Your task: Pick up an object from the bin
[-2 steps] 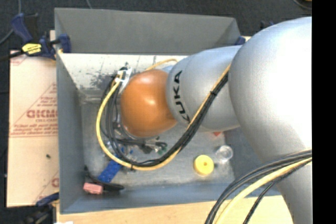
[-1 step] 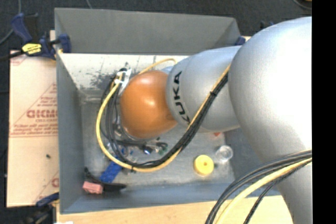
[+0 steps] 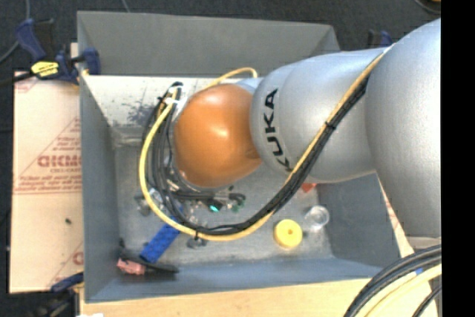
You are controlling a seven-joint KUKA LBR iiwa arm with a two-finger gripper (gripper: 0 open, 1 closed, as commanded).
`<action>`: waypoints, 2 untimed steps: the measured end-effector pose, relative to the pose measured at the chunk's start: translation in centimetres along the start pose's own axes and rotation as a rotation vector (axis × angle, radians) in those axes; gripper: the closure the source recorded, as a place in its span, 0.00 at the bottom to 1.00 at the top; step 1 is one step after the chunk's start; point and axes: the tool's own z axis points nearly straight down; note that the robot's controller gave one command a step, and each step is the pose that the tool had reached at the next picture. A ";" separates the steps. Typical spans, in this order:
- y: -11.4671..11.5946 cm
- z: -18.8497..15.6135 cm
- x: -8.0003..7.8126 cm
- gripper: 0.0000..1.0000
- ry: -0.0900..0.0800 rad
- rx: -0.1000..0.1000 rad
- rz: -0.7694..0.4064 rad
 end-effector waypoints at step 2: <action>0.9 6.3 2.8 1.00 -0.003 0.000 -0.037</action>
Offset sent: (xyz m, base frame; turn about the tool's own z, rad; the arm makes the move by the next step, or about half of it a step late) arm -0.0244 -0.0148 -0.0641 -0.0446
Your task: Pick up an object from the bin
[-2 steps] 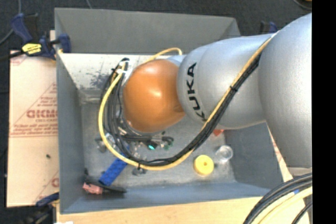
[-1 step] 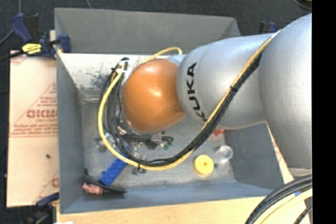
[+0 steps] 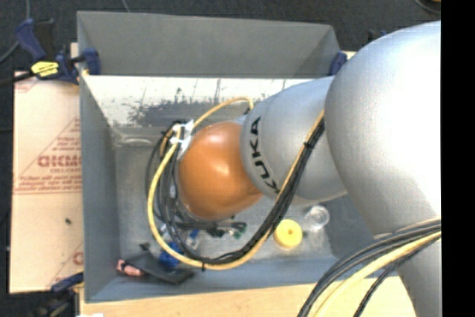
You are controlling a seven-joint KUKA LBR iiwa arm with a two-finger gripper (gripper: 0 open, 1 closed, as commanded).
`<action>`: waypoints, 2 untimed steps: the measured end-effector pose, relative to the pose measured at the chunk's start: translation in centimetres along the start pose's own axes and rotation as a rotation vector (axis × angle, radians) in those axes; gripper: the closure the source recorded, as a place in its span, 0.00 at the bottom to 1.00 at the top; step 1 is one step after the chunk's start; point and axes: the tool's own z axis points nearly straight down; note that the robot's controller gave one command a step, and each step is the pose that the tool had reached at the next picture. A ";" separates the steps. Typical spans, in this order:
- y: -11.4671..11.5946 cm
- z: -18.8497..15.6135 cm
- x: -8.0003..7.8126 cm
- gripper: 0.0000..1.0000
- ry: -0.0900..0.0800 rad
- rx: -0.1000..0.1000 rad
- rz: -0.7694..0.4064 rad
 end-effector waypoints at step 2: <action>-1.1 -6.3 -0.2 1.00 -0.006 0.004 -0.041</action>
Offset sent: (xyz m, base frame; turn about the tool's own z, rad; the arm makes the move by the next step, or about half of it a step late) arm 0.0067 -0.0056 0.0590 -0.0446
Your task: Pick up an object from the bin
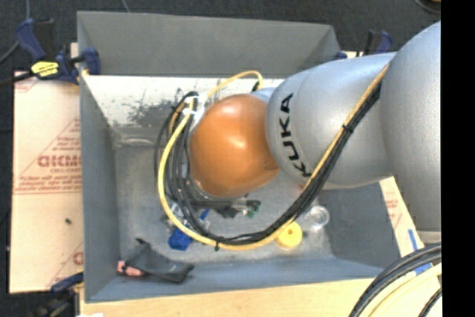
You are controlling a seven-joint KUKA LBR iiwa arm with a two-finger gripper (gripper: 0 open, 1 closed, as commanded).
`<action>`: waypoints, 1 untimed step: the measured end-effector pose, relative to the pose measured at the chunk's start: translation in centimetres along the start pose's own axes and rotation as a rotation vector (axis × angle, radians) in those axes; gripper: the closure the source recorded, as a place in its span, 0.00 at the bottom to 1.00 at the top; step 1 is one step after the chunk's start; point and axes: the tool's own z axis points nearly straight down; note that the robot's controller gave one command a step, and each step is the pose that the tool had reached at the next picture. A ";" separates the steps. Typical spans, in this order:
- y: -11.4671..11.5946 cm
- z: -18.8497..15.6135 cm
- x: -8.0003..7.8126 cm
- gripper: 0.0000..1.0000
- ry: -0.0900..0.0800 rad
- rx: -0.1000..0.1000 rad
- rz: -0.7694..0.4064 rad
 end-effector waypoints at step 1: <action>-0.8 6.6 1.3 1.00 0.007 -0.008 0.027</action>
Offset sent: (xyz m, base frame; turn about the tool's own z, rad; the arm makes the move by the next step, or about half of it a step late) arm -0.0048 -0.0159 0.1961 0.0423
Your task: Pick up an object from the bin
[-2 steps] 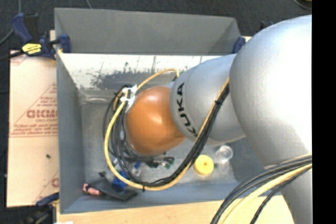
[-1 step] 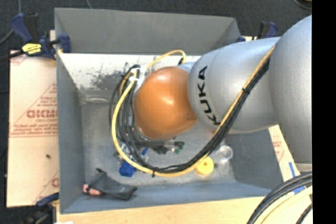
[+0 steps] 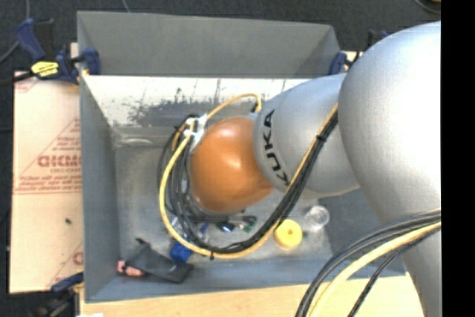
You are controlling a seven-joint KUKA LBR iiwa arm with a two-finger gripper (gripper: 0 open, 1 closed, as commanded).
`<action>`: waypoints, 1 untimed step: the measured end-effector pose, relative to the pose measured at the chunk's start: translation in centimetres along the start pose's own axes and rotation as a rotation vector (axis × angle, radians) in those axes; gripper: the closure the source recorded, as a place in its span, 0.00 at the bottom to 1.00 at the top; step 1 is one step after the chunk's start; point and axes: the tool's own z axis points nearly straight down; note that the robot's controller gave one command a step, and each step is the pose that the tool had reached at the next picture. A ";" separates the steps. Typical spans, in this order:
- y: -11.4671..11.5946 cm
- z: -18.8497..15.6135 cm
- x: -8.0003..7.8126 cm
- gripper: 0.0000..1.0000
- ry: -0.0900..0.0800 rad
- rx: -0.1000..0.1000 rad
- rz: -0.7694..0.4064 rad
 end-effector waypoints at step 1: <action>0.2 -24.0 -0.1 1.00 -0.007 0.006 0.017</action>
Offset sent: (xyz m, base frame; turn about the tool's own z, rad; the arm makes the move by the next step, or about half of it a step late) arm 0.0000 0.0000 0.0000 0.0000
